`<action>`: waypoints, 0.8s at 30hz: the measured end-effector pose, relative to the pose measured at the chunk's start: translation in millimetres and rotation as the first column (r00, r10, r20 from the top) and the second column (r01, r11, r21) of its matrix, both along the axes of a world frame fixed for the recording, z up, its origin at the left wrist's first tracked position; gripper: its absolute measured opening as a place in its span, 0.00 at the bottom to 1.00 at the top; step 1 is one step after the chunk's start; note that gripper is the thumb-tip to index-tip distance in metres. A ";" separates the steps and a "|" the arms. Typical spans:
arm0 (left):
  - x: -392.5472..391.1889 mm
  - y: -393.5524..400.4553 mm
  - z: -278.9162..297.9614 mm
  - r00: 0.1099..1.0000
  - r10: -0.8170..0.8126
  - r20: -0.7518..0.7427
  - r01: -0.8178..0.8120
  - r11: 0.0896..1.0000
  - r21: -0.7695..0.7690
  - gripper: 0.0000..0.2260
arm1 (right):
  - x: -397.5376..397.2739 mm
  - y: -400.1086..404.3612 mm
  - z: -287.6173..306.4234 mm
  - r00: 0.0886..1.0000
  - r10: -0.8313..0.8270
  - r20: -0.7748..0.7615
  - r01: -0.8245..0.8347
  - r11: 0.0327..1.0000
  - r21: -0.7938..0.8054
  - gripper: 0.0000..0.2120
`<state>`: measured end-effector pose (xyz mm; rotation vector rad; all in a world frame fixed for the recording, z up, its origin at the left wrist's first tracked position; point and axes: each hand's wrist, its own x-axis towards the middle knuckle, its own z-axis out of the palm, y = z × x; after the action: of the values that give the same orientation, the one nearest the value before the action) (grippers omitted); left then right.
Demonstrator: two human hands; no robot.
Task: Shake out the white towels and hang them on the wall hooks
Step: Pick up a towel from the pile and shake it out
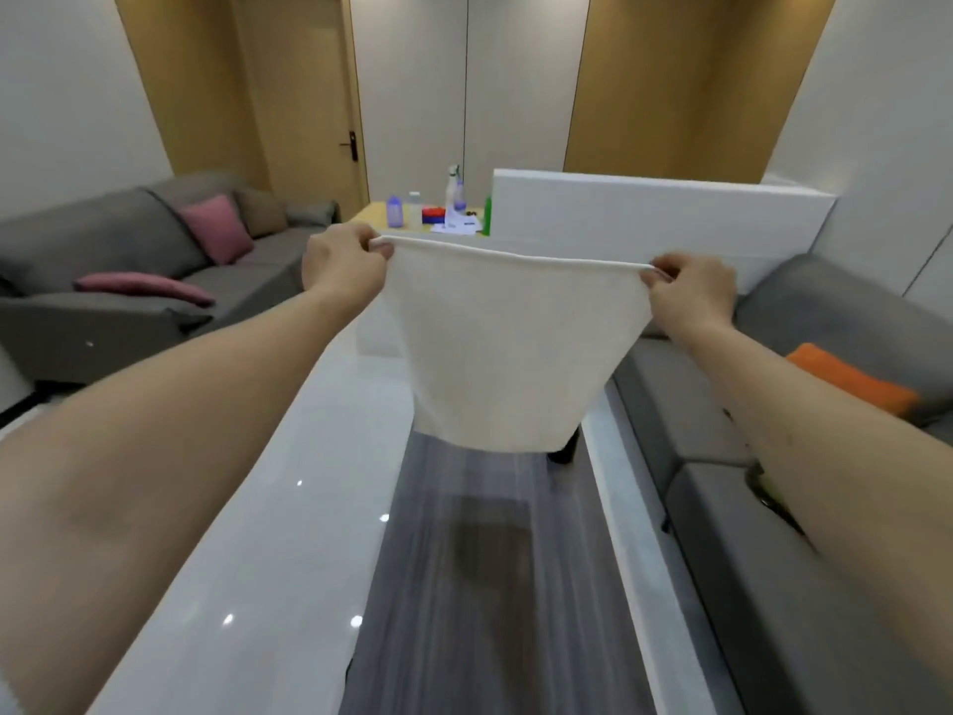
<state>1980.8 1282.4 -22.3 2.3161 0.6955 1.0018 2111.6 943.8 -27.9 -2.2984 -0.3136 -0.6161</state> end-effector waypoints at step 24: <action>-272.9 -100.3 -426.1 0.656 -0.242 -0.715 0.014 0.951 -0.309 0.07 | -285.3 -110.8 -435.2 0.686 -0.181 -0.705 -0.032 0.960 -0.278 0.06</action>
<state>1707.9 1182.1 -448.4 2.4258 0.8802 -0.1918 1826.3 832.9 -463.1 -2.6150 0.1001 0.3715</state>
